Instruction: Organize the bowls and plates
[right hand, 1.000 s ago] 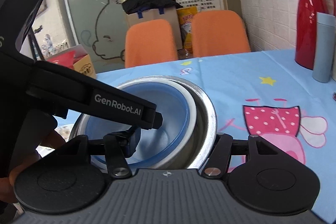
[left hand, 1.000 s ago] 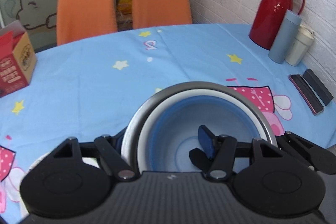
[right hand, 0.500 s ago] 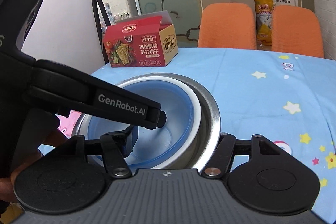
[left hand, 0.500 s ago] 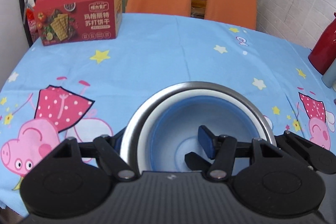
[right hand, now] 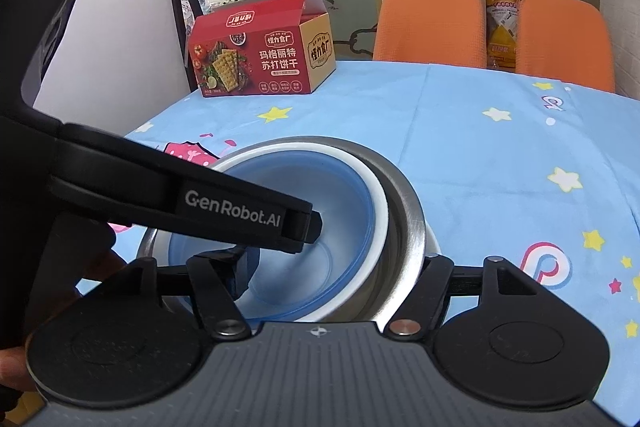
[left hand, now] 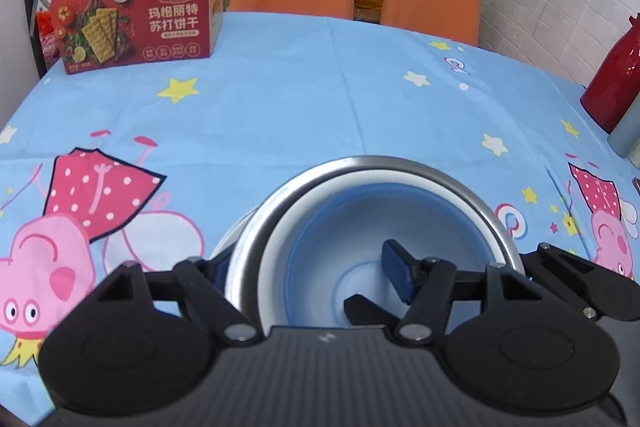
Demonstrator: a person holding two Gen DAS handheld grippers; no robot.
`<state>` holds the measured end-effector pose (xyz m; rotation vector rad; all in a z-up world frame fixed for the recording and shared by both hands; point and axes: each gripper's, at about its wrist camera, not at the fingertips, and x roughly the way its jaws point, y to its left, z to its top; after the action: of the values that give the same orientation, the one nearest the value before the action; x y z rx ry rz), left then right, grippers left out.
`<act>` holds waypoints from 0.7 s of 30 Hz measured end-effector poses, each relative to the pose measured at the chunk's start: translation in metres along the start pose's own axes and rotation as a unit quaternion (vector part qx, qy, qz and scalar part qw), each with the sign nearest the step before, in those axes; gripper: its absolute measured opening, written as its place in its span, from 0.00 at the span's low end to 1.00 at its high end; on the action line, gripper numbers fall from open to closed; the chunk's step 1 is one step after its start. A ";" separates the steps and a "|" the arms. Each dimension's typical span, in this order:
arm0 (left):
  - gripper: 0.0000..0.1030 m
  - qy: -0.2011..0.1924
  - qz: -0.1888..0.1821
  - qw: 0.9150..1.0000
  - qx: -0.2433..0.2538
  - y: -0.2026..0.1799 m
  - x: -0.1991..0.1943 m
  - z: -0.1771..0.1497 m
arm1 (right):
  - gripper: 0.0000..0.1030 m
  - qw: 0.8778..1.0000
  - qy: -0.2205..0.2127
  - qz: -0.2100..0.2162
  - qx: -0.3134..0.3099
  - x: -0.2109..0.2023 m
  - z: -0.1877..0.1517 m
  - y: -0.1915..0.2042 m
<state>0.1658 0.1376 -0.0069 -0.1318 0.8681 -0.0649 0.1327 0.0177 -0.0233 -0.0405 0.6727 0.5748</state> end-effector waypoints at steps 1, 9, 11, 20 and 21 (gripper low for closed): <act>0.71 -0.007 0.003 1.000 0.002 -0.001 -0.001 -0.001 | 1.00 1.000 0.001 -0.002 -0.003 0.000 0.000 0.000; 0.71 -0.104 0.051 0.993 0.003 -0.003 -0.041 0.008 | 1.00 0.998 -0.052 -0.005 0.022 -0.026 0.005 -0.010; 0.71 -0.119 0.051 0.992 -0.006 -0.002 -0.053 0.011 | 1.00 0.996 -0.080 -0.017 0.038 -0.039 0.007 -0.016; 0.71 -0.135 0.056 0.989 -0.012 -0.033 -0.079 -0.024 | 1.00 0.991 -0.106 -0.059 0.061 -0.074 -0.013 -0.034; 0.71 -0.135 0.059 0.989 -0.012 -0.037 -0.080 -0.031 | 1.00 0.990 -0.107 -0.064 0.062 -0.078 -0.018 -0.036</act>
<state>0.0899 0.1066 0.0393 -0.1080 0.6041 0.0719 0.0912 -0.0544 0.0038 0.0928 0.4923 0.4050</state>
